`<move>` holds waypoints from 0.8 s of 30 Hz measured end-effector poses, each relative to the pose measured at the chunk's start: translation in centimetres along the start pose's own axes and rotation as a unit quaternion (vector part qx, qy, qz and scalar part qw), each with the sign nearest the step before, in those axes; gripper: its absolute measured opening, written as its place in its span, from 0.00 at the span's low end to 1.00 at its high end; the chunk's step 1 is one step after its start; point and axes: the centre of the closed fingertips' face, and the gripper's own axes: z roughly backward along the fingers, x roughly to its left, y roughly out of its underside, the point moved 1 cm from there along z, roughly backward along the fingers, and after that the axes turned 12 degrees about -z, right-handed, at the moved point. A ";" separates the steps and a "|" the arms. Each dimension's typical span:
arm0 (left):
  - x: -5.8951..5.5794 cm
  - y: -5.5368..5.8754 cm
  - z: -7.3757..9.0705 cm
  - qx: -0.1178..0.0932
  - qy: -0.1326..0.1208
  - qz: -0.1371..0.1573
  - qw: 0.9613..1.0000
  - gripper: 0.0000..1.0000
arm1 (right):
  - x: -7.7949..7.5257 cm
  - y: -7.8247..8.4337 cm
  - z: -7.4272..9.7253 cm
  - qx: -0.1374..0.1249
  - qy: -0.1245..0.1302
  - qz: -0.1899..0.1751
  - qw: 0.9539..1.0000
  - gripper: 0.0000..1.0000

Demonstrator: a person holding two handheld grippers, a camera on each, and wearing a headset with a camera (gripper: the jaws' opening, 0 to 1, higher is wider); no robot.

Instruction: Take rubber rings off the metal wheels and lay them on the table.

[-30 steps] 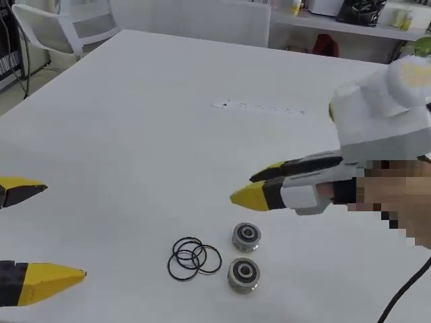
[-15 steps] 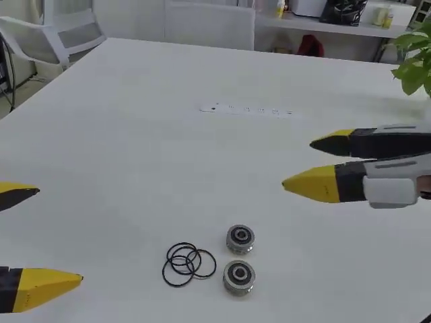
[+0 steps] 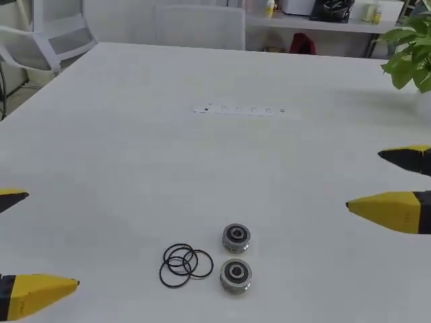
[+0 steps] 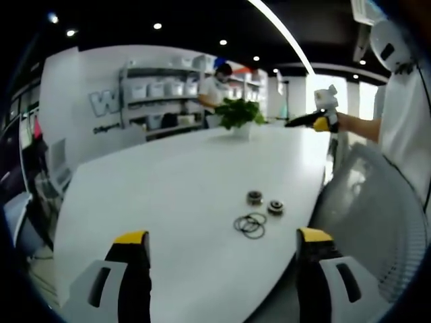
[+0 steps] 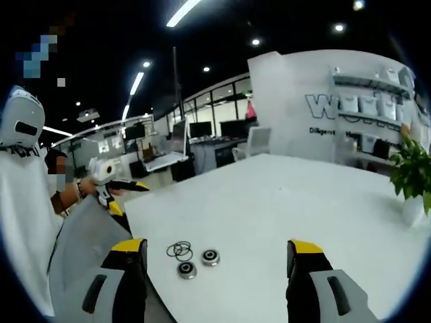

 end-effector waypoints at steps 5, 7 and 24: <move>-0.2 0.5 0.1 0.005 0.002 0.011 1.000 0.96 | -0.9 2.8 0.2 0.027 0.017 -0.017 0.999 0.95; -0.2 0.7 0.1 0.007 0.003 0.014 1.000 0.98 | -1.0 3.9 0.1 0.037 0.021 -0.021 0.999 0.97; -0.7 2.7 -0.3 0.030 0.010 0.046 0.998 1.00 | -1.6 12.7 -0.3 0.176 0.058 -0.031 0.982 0.99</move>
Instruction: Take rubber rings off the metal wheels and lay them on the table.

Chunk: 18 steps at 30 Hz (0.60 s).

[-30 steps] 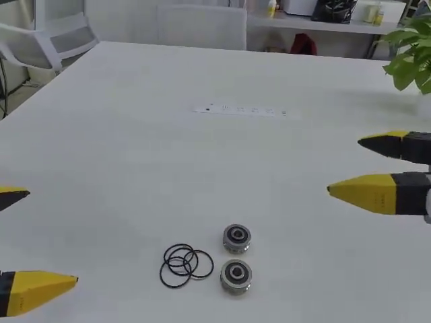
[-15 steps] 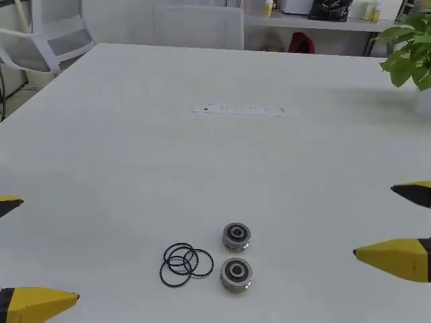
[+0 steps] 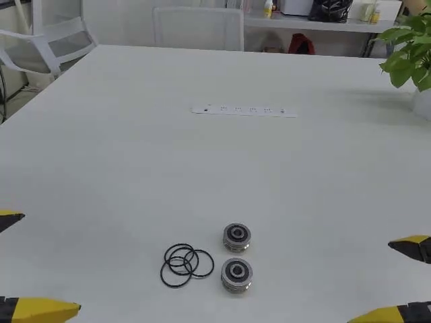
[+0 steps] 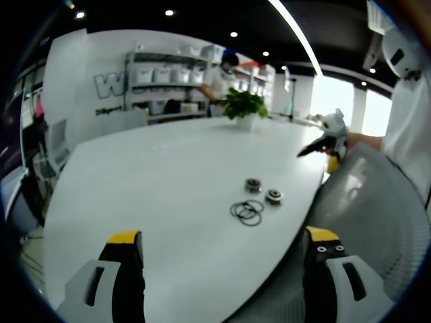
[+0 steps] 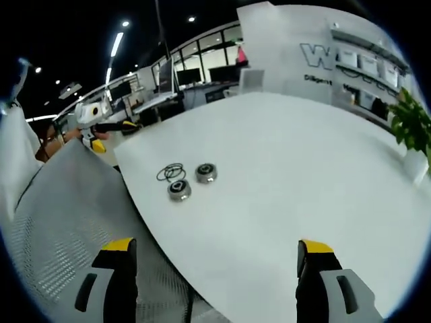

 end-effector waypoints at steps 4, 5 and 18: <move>-0.1 0.4 -0.1 0.005 0.002 0.004 1.000 1.00 | -0.3 0.9 -0.2 0.015 0.006 -0.004 1.000 0.99; -0.2 0.5 -0.2 0.006 0.003 0.006 1.000 1.00 | -0.3 1.0 -0.2 0.016 0.006 -0.004 1.000 0.99; -1.0 0.7 -0.5 0.011 0.003 0.021 1.000 1.00 | -0.5 1.6 -0.3 0.019 0.013 -0.013 1.000 0.99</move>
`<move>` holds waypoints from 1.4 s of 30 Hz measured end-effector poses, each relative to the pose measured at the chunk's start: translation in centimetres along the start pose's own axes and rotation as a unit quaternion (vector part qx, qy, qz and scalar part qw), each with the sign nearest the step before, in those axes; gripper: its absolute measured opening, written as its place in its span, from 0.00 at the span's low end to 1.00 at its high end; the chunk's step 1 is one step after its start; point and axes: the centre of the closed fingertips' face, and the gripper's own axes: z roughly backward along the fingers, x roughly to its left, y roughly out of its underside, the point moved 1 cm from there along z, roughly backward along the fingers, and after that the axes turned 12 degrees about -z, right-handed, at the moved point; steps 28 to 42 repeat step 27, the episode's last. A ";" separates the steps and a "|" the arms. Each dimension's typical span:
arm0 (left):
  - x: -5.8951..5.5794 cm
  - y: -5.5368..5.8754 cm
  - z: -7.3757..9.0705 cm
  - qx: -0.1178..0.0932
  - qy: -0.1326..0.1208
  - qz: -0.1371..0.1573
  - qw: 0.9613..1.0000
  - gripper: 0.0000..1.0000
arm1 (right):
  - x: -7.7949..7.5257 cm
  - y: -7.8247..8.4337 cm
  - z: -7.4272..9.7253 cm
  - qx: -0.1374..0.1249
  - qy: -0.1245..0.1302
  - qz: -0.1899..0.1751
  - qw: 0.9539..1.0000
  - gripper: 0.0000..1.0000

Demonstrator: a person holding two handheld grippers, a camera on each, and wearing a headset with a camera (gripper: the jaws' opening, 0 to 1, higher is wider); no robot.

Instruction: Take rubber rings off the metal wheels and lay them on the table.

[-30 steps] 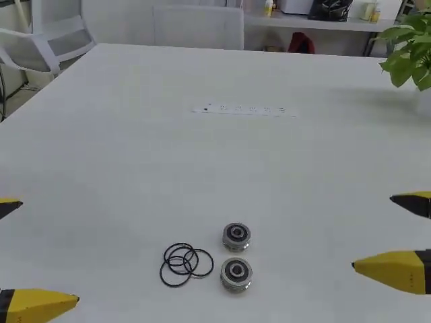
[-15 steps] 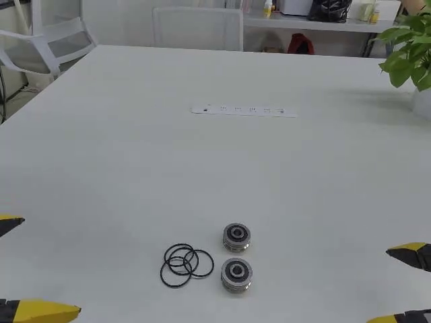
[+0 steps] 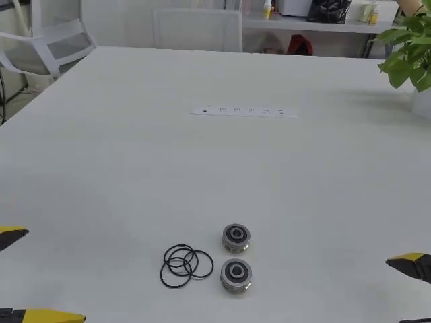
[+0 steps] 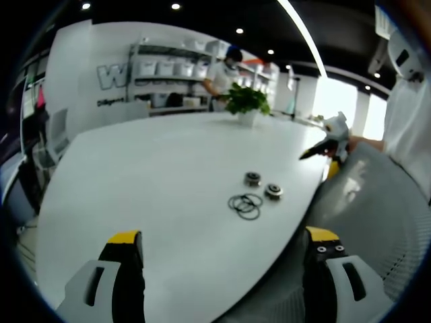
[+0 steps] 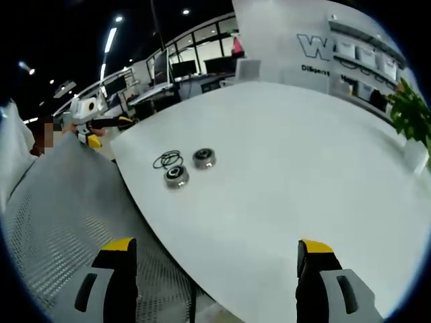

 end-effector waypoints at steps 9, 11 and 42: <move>-0.3 -0.1 0.1 0.008 -0.001 0.001 1.000 1.00 | 0.1 0.0 0.0 0.001 0.002 0.001 1.000 0.96; -0.4 0.0 0.1 0.012 -0.002 0.000 1.000 1.00 | 0.1 0.1 0.0 0.001 0.004 0.000 1.000 0.96; -0.2 0.8 0.4 0.032 -0.018 0.027 0.999 0.97 | -0.2 0.2 0.1 -0.005 0.022 0.000 1.000 0.91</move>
